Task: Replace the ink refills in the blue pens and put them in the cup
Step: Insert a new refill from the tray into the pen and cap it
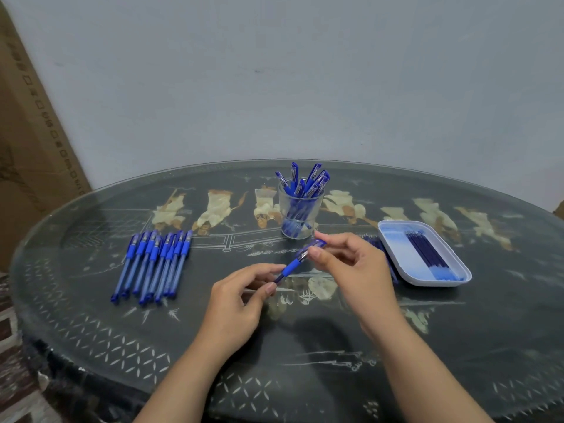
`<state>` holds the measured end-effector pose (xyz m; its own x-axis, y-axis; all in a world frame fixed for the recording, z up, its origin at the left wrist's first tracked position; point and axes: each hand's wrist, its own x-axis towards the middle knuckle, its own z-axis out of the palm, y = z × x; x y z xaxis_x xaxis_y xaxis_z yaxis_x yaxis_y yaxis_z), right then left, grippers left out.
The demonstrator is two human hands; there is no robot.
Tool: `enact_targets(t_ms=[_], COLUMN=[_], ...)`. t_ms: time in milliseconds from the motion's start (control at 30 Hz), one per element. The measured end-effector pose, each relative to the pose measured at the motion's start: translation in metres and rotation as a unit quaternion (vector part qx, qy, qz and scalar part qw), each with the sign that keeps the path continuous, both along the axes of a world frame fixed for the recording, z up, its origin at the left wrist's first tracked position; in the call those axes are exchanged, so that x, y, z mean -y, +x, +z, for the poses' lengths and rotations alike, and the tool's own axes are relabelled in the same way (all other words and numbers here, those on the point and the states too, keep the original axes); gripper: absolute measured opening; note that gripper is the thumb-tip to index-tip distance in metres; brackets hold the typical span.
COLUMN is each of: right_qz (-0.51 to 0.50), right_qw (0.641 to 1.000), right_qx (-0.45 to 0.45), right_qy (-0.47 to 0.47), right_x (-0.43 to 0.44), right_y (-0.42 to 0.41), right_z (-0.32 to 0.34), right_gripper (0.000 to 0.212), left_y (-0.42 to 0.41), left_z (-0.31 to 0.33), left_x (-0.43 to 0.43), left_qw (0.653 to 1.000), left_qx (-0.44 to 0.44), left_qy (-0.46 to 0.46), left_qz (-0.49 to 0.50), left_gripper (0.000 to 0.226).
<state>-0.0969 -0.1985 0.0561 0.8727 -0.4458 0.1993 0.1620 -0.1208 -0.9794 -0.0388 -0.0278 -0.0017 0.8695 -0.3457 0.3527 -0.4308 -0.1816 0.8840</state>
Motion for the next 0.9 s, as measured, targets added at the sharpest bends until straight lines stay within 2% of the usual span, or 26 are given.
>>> enact_targets(t_ms=[200, 333, 600, 733, 900], right_qz=[-0.013, -0.032, -0.025, -0.022, -0.032], right_qw=[0.996, 0.997, 0.998, 0.997, 0.992], right_qx=[0.008, 0.024, 0.014, 0.016, 0.043], right_qy=[-0.090, -0.072, -0.051, -0.075, -0.116], right_x=[-0.002, -0.005, -0.005, -0.006, -0.010], right_y=[0.002, 0.004, 0.007, 0.009, 0.013], right_z=[-0.007, -0.012, -0.016, -0.019, -0.009], right_gripper=[0.031, 0.020, 0.017, 0.016, 0.023], left_y=[-0.001, -0.001, 0.000, 0.001, 0.004], left_z=[0.001, 0.001, 0.001, 0.001, 0.007], left_x=[0.001, 0.001, 0.003, 0.004, 0.000], left_qw=[1.000, 0.999, 0.998, 0.999, 0.999], left_qx=[-0.024, -0.031, -0.056, -0.047, 0.001], left_qy=[-0.009, -0.007, -0.020, -0.016, -0.026], left_qz=[0.001, 0.004, 0.011, 0.010, 0.018], left_gripper=[0.051, 0.050, 0.055, 0.054, 0.034])
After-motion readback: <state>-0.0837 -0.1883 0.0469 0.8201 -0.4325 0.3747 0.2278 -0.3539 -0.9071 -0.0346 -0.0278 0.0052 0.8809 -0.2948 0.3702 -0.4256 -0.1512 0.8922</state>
